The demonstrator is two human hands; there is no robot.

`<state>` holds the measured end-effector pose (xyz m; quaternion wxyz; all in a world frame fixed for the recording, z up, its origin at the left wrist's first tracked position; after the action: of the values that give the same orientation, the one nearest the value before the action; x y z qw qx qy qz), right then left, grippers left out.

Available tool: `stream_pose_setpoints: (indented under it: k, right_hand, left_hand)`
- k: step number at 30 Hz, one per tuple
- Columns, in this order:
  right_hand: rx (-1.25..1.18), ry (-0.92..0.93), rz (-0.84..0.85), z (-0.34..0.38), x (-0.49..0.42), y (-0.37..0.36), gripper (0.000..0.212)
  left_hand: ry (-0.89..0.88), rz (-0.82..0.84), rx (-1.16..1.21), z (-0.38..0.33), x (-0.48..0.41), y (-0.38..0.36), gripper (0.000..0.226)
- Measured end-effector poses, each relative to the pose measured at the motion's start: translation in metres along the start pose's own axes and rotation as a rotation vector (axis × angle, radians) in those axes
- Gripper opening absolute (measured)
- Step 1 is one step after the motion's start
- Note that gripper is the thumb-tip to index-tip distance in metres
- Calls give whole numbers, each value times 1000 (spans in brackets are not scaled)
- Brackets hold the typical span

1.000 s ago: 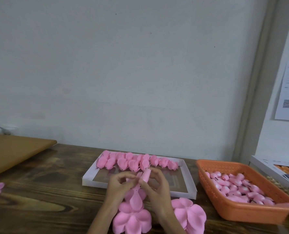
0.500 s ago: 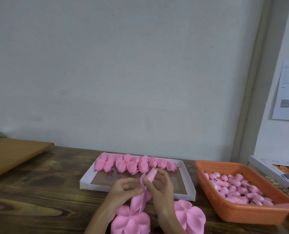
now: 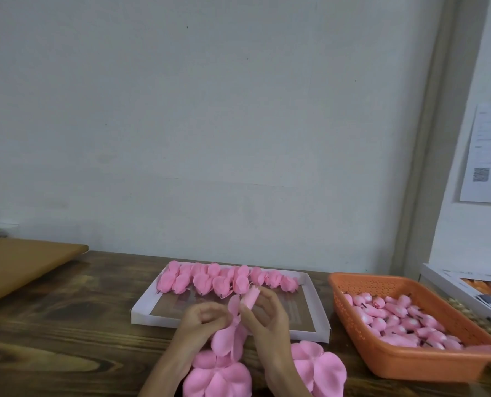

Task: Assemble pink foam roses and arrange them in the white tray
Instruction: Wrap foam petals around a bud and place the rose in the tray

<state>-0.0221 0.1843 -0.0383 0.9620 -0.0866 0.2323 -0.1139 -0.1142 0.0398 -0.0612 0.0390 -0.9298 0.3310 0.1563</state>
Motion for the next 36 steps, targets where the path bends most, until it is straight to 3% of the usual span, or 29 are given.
stream_pose_setpoints:
  k: [7, 13, 20, 36]
  right_hand:
    - [9, 14, 54, 2, 1, -2, 50]
    - [31, 8, 30, 3, 1, 0, 40]
    - [94, -22, 118, 6, 4, -3, 34]
    - [146, 13, 172, 5, 8, -8, 26]
  left_hand:
    - [7, 44, 78, -1, 2, 0, 39]
    - [30, -47, 51, 0, 5, 2, 11]
    - [63, -211, 124, -2, 4, 3, 8]
    - [5, -224, 34, -5, 3, 6, 4]
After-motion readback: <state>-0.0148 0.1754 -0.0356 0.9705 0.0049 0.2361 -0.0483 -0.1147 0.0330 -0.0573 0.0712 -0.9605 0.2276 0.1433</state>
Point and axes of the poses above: each hand's wrist, its own x-axis away from the middle knuckle, its own y-axis out of the back of the hand, z = x × y, the point moved 3 cm from there along -x, towards the middle knuckle, and after that the axes turned 11 degrees about z, right-handed, at the moved point
